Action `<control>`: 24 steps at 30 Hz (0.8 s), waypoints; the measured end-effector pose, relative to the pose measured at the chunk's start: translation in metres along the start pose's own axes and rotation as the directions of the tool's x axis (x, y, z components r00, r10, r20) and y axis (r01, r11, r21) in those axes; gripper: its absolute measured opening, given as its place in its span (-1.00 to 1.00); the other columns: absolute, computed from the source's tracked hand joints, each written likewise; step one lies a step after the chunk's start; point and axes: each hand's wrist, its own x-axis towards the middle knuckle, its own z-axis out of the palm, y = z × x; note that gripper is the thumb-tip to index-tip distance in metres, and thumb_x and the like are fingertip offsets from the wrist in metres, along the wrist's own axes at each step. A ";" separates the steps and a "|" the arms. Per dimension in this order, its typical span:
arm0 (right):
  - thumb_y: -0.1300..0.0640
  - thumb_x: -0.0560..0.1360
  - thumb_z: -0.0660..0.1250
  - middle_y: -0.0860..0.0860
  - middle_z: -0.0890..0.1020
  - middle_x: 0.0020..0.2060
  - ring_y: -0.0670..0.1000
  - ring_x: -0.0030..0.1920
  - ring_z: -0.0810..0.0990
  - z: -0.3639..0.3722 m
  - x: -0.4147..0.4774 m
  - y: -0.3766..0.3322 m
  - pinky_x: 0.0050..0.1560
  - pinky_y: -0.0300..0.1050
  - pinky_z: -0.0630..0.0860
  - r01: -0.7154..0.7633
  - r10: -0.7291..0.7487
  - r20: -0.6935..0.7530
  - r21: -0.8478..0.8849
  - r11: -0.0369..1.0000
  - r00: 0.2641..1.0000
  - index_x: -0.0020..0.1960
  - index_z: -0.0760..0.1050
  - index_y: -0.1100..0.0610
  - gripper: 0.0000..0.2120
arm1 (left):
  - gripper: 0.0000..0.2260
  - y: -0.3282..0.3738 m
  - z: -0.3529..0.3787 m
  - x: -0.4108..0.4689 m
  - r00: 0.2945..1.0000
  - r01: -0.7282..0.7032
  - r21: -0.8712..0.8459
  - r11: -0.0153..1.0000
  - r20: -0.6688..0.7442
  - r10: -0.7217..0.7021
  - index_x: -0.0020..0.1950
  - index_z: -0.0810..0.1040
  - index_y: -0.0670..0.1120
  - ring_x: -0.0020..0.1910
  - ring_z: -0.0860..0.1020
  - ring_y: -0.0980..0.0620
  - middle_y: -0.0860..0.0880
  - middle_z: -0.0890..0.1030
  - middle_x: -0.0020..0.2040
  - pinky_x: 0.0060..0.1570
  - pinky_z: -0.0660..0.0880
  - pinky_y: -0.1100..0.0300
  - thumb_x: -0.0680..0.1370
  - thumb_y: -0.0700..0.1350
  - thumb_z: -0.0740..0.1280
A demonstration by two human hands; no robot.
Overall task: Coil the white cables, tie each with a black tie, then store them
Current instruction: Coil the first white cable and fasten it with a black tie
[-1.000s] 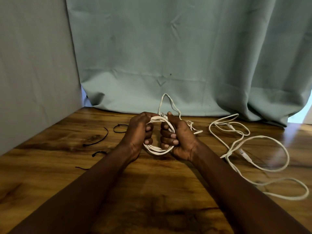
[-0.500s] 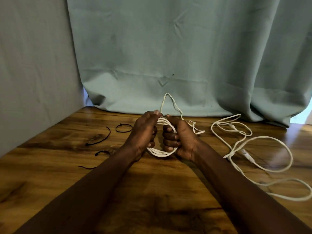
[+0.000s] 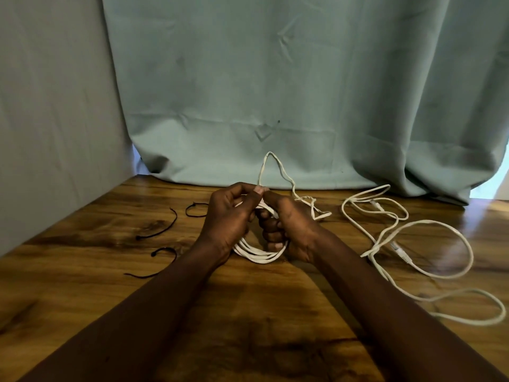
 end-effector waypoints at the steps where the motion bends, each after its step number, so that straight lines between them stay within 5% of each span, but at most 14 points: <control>1: -0.19 0.69 0.07 -0.07 0.18 -0.60 -0.10 -0.63 0.08 0.001 0.001 0.000 -0.50 -0.27 0.05 0.003 -0.004 0.023 0.041 0.999 1.000 -0.32 0.32 0.10 -0.48 | -0.83 0.000 0.000 0.001 0.999 -0.006 -0.006 1.000 -0.035 0.005 -0.02 0.70 -0.14 -0.45 0.38 0.11 -0.07 0.56 -0.36 -0.48 0.27 0.28 0.64 -0.07 0.39; 7: -0.13 0.71 0.03 -0.09 0.21 -0.59 -0.13 -0.65 0.09 -0.001 0.001 0.002 -0.53 -0.29 0.07 0.017 -0.037 0.108 0.187 0.982 0.993 -0.27 0.41 0.13 -0.49 | -0.77 0.006 0.002 0.001 0.995 -0.056 0.012 0.998 -0.081 0.057 -0.17 0.55 -0.12 -0.53 0.36 0.21 0.04 0.53 -0.44 -0.50 0.29 0.38 0.68 -0.12 0.33; 16: -0.11 0.68 0.15 -0.04 0.21 -0.54 -0.07 -0.57 0.09 0.009 -0.002 0.003 -0.49 -0.29 0.06 0.160 -0.166 -0.044 -0.116 0.980 0.985 -0.36 0.38 0.09 -0.51 | -0.77 0.003 -0.008 0.005 1.000 0.024 0.028 0.999 -0.017 -0.024 -0.19 0.54 -0.05 -0.52 0.34 0.02 -0.22 0.49 -0.38 -0.49 0.28 0.24 0.63 -0.01 0.40; 21: -0.07 0.66 0.21 -0.07 0.24 -0.57 -0.09 -0.58 0.10 0.004 -0.004 -0.001 -0.51 -0.29 0.03 0.115 -0.119 -0.068 -0.065 0.991 0.991 -0.40 0.43 0.09 -0.51 | -0.86 0.005 -0.002 0.003 0.995 0.090 -0.100 0.991 -0.024 -0.093 0.09 0.62 -0.10 -0.47 0.45 0.11 -0.06 0.56 -0.33 -0.54 0.30 0.28 0.69 -0.19 0.26; 24: -0.07 0.66 0.23 -0.08 0.30 -0.60 -0.10 -0.60 0.12 0.006 -0.009 -0.003 -0.48 -0.26 0.02 0.130 -0.137 -0.082 -0.084 0.988 0.987 -0.44 0.43 0.07 -0.49 | -0.75 0.006 -0.001 0.003 0.996 0.086 -0.067 0.994 -0.009 -0.086 -0.05 0.66 -0.10 -0.45 0.46 0.12 -0.04 0.60 -0.32 -0.52 0.29 0.29 0.67 -0.26 0.21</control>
